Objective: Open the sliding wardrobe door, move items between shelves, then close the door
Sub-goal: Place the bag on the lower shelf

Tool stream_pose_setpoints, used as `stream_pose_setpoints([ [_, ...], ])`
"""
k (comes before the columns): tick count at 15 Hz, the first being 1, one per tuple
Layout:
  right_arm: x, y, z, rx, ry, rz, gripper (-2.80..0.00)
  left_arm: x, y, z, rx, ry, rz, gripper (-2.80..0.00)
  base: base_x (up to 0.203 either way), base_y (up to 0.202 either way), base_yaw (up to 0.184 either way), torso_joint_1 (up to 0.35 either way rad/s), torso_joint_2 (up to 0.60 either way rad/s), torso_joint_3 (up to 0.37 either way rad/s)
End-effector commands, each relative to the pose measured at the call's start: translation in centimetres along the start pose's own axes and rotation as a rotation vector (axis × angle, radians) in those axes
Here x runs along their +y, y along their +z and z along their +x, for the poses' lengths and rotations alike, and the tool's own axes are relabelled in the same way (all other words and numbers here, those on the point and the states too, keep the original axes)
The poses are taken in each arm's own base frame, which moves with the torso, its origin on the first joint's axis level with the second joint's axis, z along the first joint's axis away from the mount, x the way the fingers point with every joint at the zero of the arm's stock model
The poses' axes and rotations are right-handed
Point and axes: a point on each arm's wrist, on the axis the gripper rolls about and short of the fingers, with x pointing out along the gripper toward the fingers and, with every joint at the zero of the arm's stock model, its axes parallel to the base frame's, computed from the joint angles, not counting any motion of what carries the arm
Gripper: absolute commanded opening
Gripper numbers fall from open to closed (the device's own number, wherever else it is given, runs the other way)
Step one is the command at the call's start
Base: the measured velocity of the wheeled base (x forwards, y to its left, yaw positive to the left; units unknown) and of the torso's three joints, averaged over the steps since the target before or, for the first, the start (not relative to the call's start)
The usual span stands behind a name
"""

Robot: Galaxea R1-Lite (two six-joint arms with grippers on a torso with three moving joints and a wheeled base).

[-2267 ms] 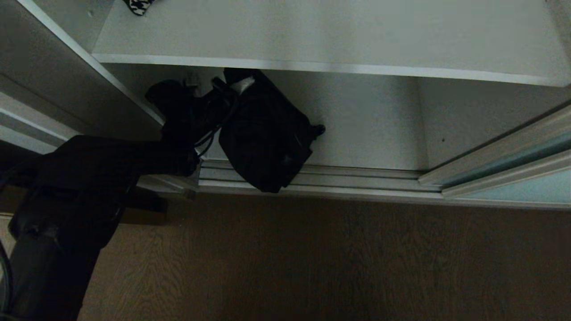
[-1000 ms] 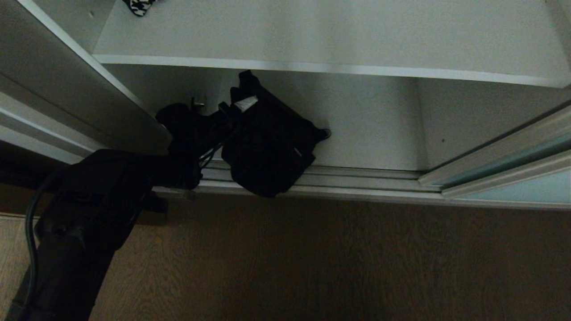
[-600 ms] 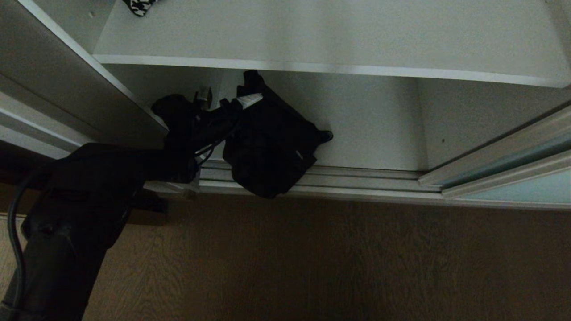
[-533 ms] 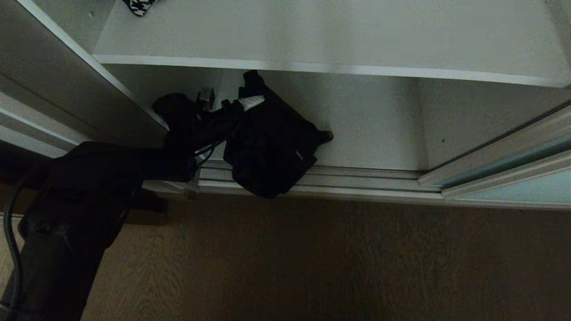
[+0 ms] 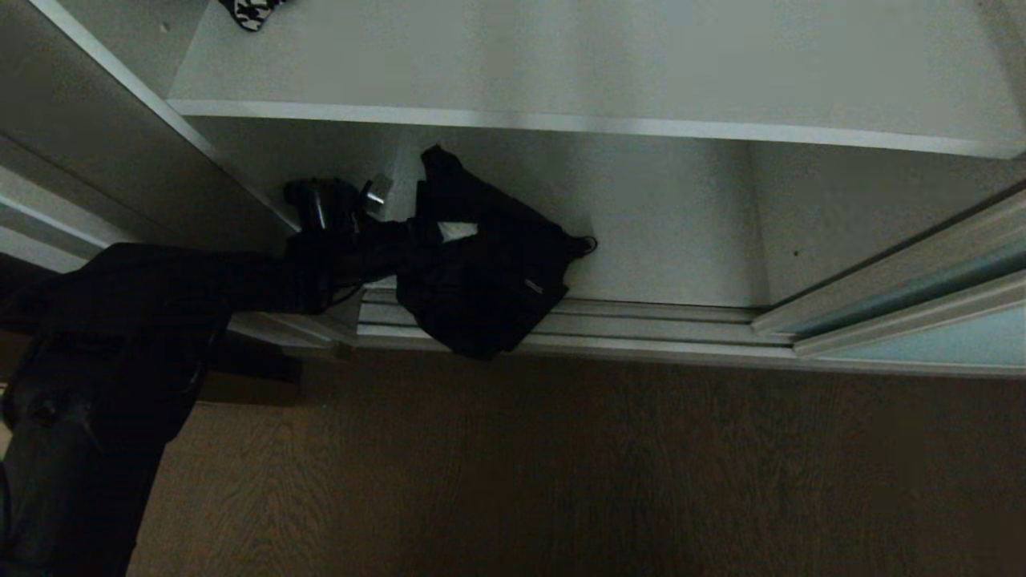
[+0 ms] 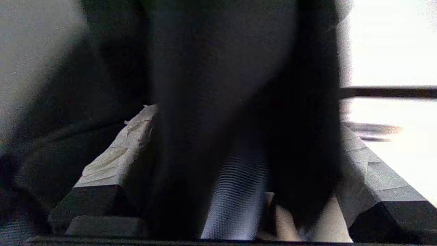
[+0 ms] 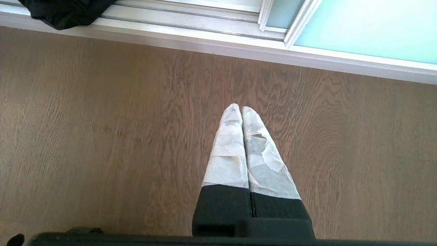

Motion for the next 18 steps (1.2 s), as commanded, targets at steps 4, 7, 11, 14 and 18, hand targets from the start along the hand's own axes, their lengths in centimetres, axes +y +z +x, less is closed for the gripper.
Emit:
stream_pose_setpoints([
  [4,0.0,0.0,0.0,-0.002,0.001,0.001,-2.80,0.3,0.6,-0.2,-0.101,0.227,0.344,0.00,0.000,0.000,0.000,0.000,0.00,0.000],
  [7,0.0,0.0,0.0,-0.004,0.001,-0.001,-2.80,-1.3,2.0,-0.3,-0.164,0.278,0.502,0.00,0.000,0.000,0.000,0.000,0.00,0.000],
  [11,0.0,0.0,0.0,-0.004,0.001,0.000,-2.80,-3.9,2.4,0.6,-0.179,0.294,0.587,0.00,0.000,0.000,0.000,0.000,0.00,0.000],
  [14,0.0,0.0,0.0,-0.004,0.001,0.001,-2.80,-4.9,1.5,0.9,-0.059,0.298,0.409,0.00,0.000,0.000,0.000,0.000,0.00,0.000],
  [18,0.0,0.0,0.0,-0.004,0.001,0.001,-2.80,-6.6,2.7,0.0,-0.050,0.306,0.451,0.00,0.000,0.000,0.000,0.000,0.00,0.000],
])
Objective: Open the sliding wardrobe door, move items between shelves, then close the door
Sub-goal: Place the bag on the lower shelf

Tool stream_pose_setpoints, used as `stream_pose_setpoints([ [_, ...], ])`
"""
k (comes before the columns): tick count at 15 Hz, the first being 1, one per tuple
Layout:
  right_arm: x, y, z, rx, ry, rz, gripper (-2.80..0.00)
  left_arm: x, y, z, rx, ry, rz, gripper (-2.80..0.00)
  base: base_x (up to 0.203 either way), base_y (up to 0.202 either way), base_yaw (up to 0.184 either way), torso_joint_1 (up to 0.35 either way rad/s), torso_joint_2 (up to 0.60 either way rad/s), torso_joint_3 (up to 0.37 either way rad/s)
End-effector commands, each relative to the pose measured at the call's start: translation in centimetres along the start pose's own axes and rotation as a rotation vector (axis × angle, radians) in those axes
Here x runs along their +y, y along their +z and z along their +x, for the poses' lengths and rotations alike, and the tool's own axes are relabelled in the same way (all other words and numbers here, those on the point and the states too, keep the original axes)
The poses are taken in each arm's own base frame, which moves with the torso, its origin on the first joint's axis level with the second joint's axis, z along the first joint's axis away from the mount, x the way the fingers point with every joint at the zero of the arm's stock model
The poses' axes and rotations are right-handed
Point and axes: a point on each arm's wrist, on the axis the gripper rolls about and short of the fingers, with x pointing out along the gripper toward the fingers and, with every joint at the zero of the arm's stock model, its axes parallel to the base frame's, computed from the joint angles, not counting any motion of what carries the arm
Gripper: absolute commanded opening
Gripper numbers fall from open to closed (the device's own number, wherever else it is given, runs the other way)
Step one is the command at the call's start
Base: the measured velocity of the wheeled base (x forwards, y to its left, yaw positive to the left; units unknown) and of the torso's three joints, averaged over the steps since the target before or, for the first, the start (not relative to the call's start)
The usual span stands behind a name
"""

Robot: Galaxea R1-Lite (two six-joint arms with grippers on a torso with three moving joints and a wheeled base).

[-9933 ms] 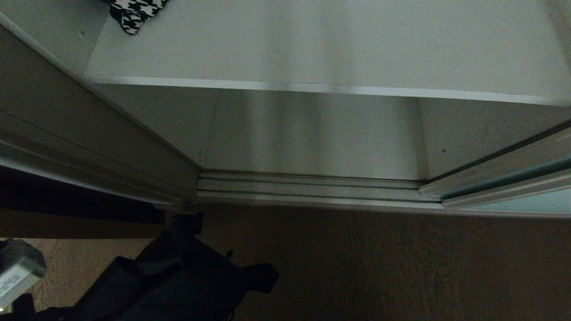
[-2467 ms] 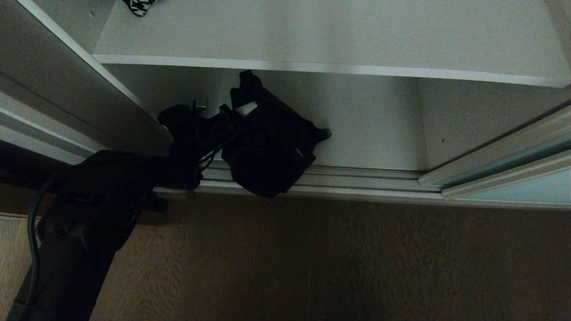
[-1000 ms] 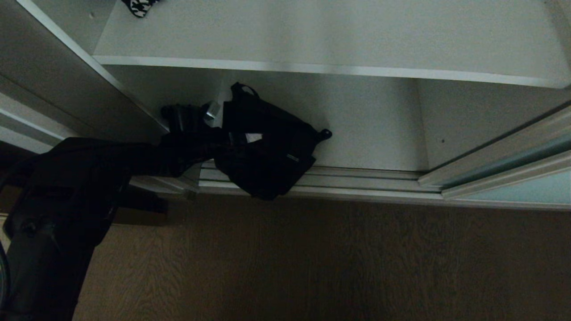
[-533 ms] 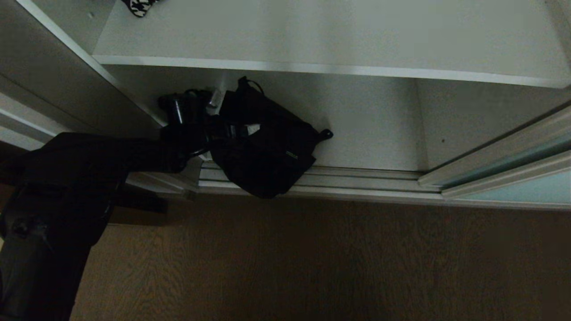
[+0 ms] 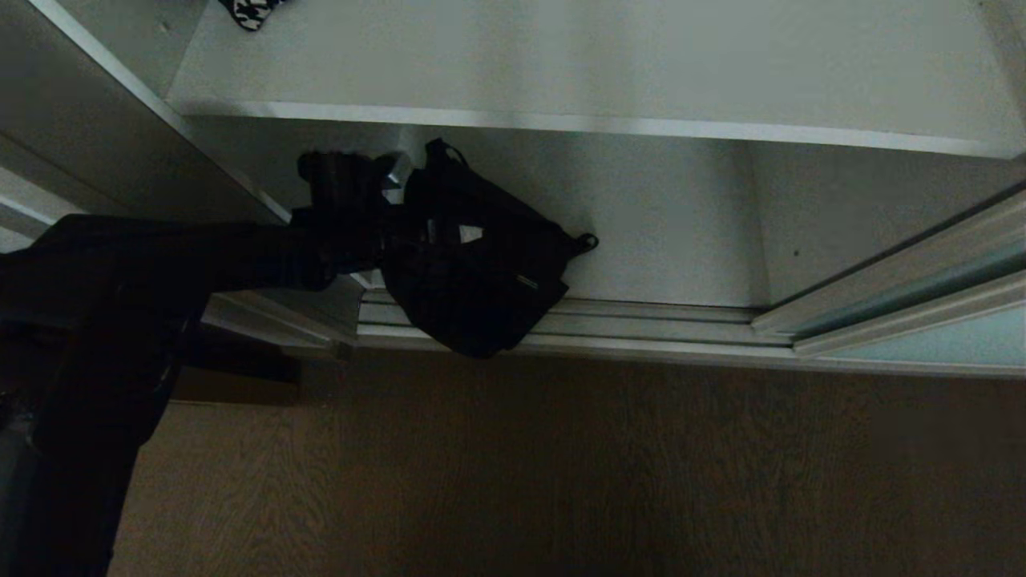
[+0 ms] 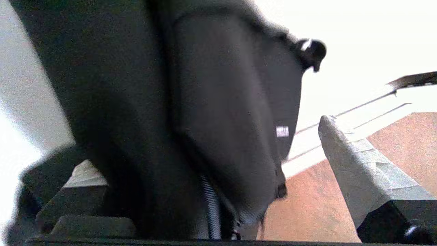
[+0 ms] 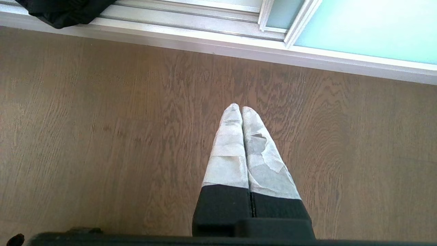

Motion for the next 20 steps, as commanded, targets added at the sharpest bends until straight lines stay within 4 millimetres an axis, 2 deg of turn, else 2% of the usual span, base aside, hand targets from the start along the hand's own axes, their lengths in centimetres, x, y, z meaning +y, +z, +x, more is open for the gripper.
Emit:
stream_pose_setpoints([
  [1,0.0,0.0,0.0,-0.003,0.001,0.000,-2.80,-0.4,1.6,-0.7,-0.055,-0.001,0.105,0.00,0.000,0.000,0.000,0.000,0.00,0.000],
  [4,0.0,0.0,0.0,-0.003,0.001,0.000,-2.80,0.3,1.3,-0.2,-0.112,0.089,0.261,0.00,0.000,0.000,0.000,0.000,0.00,0.000],
  [7,0.0,0.0,0.0,-0.003,0.001,-0.001,-2.80,0.6,2.2,-0.4,-0.199,0.194,0.351,0.00,0.000,0.000,0.000,0.000,0.00,0.000],
  [10,0.0,0.0,0.0,-0.003,0.001,0.000,-2.80,0.5,3.0,-0.6,-0.247,0.248,0.542,0.00,0.000,0.000,0.000,0.000,0.00,0.000],
  [13,0.0,0.0,0.0,-0.002,0.001,0.000,-2.80,0.7,1.7,-0.4,-0.111,0.244,0.468,0.00,0.000,0.000,0.000,0.000,0.00,0.000],
  [16,0.0,0.0,0.0,-0.003,0.001,0.000,-2.80,-0.3,3.4,-1.6,-0.136,0.242,0.210,0.00,0.000,0.000,0.000,0.000,0.00,0.000],
  [17,0.0,0.0,0.0,-0.003,0.001,0.000,-2.80,-0.6,3.3,-1.9,-0.092,0.235,0.155,0.00,0.000,0.000,0.000,0.000,0.00,0.000],
  [20,0.0,0.0,0.0,-0.003,0.001,0.000,-2.80,-1.9,0.3,-2.3,0.230,0.210,-0.007,0.00,0.000,0.000,0.000,0.000,0.00,0.000],
])
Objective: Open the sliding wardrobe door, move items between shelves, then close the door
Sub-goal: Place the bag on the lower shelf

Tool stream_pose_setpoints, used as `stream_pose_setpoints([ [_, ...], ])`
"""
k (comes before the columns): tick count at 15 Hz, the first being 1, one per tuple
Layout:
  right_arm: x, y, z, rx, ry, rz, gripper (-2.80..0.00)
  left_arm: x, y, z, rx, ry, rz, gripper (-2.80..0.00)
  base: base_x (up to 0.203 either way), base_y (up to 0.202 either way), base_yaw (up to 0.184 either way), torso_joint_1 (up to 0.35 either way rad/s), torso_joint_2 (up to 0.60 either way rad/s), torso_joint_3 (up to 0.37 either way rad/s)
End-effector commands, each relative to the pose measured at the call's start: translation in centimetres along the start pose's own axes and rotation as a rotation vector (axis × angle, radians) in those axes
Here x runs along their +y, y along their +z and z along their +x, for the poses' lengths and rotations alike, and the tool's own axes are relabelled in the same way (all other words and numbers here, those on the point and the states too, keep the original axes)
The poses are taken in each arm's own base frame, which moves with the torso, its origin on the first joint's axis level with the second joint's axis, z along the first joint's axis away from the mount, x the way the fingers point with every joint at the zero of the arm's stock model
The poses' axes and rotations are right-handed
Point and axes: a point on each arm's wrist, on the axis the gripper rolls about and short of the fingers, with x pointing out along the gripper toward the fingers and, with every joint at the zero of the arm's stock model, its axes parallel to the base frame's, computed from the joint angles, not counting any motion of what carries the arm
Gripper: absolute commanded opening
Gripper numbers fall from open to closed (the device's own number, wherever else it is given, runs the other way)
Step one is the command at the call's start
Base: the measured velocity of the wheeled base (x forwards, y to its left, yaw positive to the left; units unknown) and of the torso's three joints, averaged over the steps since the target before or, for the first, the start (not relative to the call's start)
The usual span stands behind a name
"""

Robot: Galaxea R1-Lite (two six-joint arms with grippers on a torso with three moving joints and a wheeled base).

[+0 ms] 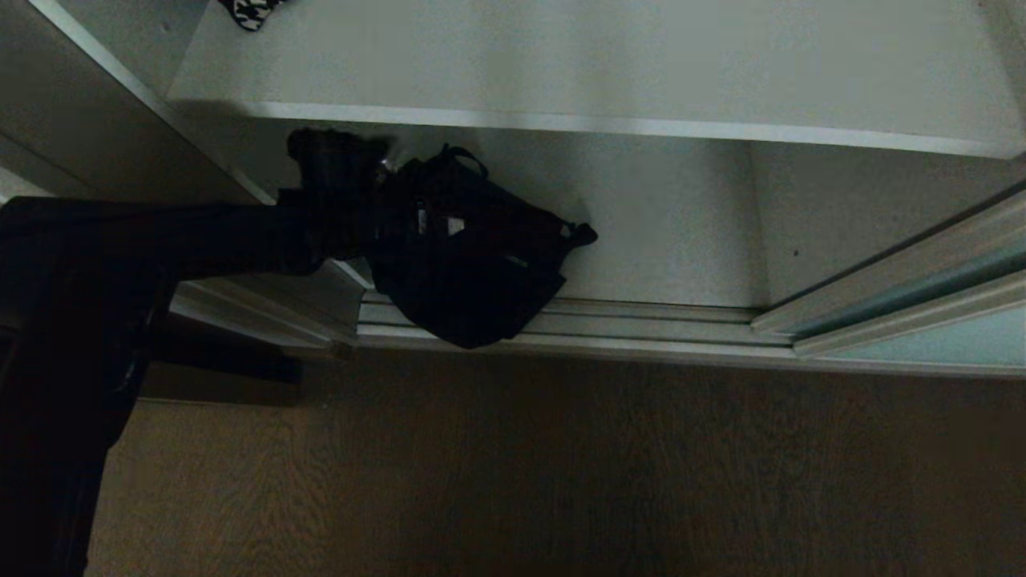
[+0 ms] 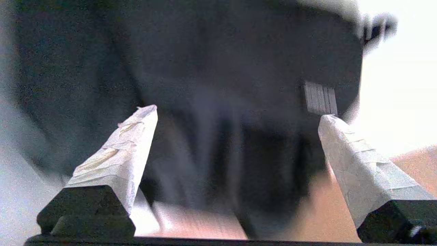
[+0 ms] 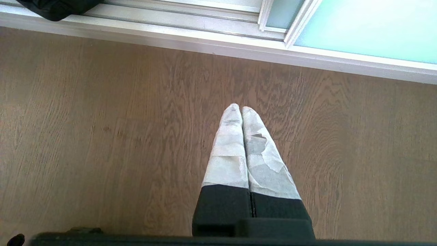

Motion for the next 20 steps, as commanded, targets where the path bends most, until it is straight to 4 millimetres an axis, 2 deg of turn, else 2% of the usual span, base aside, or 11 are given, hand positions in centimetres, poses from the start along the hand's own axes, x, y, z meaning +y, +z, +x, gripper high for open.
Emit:
stream_pose_setpoints([
  [1,0.0,0.0,0.0,-0.003,0.001,0.000,-2.80,-1.5,-2.3,-1.2,0.308,-0.047,-0.122,0.00,0.000,0.000,0.000,0.000,0.00,0.000],
  [3,0.0,0.0,0.0,-0.003,0.001,0.000,-2.80,-2.9,-5.1,-1.5,0.533,-0.151,-0.247,0.00,0.000,0.000,0.000,0.000,0.00,0.000],
  [6,0.0,0.0,0.0,-0.003,0.001,0.000,-2.80,-4.2,-9.9,1.2,0.684,-0.162,-0.330,0.00,0.000,0.000,0.000,0.000,0.00,0.000],
  [9,0.0,0.0,0.0,-0.003,0.001,-0.001,-2.80,-4.6,-11.6,1.8,0.738,-0.164,-0.352,0.00,0.000,0.000,0.000,0.000,0.00,0.000],
  [10,0.0,0.0,0.0,-0.003,0.001,-0.001,-2.80,-4.5,-11.8,1.9,0.742,-0.161,-0.355,-2.80,0.000,0.000,0.000,0.000,0.00,0.000],
  [12,0.0,0.0,0.0,-0.003,0.001,0.000,-2.80,-4.5,-11.7,1.7,0.751,-0.159,-0.348,-2.80,0.000,0.000,0.000,0.000,0.00,0.000],
  [14,0.0,0.0,0.0,-0.002,0.001,0.000,-2.80,-4.4,-12.7,1.9,0.800,-0.152,-0.336,-2.80,0.000,0.000,0.000,0.000,0.00,0.000],
  [19,0.0,0.0,0.0,-0.003,0.001,0.000,-2.80,-4.2,-17.6,4.2,0.875,-0.174,-0.215,-2.80,0.000,0.000,0.000,0.000,0.00,0.000],
  [20,0.0,0.0,0.0,-0.003,0.001,0.000,-2.80,-4.1,-18.0,4.6,0.862,-0.173,-0.202,-2.80,0.000,0.000,0.000,0.000,0.00,0.000],
])
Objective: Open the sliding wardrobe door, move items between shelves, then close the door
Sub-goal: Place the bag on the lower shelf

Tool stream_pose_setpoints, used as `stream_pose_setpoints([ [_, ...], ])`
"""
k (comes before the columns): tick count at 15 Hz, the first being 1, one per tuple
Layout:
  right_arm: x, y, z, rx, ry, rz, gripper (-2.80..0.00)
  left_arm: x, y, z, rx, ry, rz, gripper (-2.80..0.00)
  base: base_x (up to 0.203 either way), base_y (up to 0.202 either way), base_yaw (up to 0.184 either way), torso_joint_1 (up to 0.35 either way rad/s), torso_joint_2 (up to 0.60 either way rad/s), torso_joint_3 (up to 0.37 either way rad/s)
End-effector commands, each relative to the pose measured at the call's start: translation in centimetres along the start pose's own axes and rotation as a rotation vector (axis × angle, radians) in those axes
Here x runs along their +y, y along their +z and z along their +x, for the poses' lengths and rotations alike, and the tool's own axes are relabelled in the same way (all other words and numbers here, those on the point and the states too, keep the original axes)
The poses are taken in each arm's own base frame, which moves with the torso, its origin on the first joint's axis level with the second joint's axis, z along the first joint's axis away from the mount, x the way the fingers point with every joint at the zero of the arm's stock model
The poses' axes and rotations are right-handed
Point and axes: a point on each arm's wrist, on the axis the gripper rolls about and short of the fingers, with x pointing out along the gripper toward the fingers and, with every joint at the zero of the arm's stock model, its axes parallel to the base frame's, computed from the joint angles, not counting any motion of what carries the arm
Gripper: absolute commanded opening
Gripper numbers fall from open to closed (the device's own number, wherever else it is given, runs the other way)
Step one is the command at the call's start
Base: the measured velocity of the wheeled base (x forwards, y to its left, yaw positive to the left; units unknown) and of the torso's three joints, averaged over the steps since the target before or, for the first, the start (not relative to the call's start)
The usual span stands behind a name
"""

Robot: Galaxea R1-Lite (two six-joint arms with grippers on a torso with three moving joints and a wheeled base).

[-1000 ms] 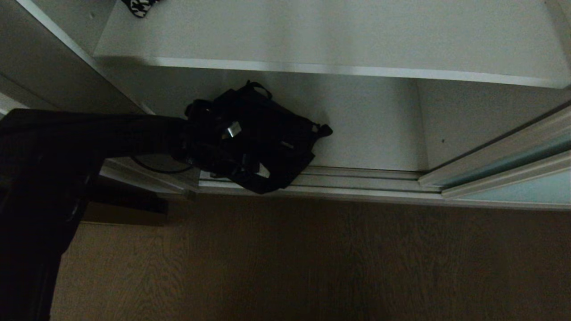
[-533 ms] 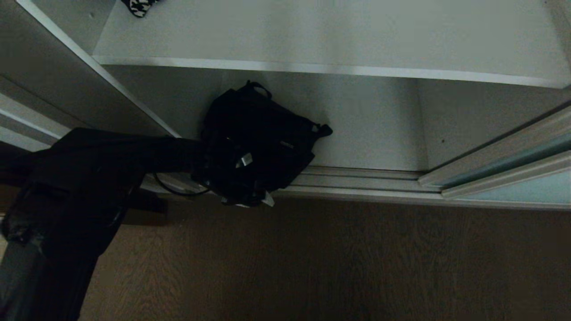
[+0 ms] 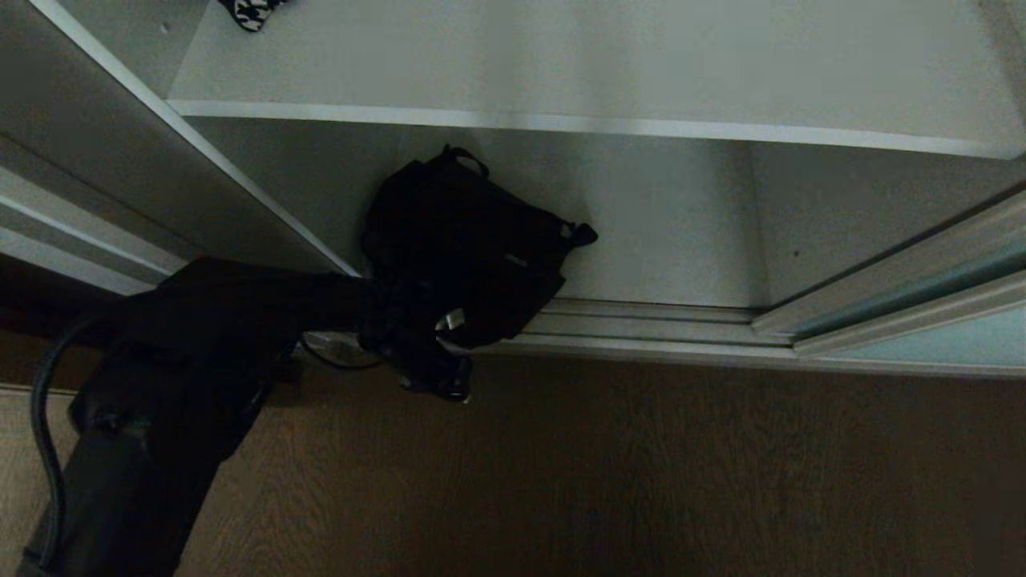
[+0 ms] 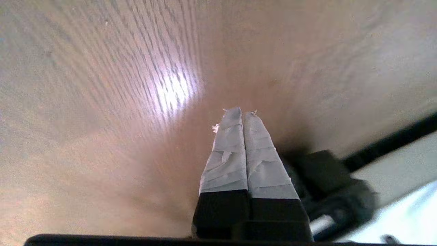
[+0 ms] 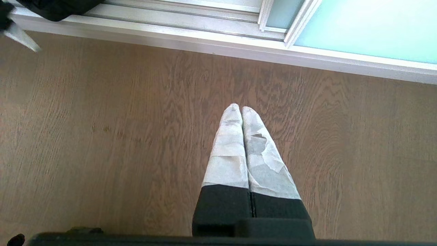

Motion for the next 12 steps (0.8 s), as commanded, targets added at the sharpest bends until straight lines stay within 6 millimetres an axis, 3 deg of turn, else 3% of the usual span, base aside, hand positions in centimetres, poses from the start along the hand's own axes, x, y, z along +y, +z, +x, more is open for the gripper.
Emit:
stream_pose_setpoints([
  [1,0.0,0.0,0.0,-0.003,0.001,0.000,-2.80,0.9,-0.5,2.7,-0.008,0.003,0.010,-2.80,0.000,0.000,0.000,0.000,0.00,0.000],
  [6,0.0,0.0,0.0,-0.002,0.001,0.000,-2.80,1.8,3.4,4.7,-0.472,0.091,0.070,-2.80,0.000,0.000,0.000,0.000,0.00,0.000],
  [12,0.0,0.0,0.0,-0.003,0.001,0.000,-2.80,2.2,6.7,2.0,-0.904,0.101,0.067,-2.80,0.000,0.000,0.000,0.000,0.00,0.000],
])
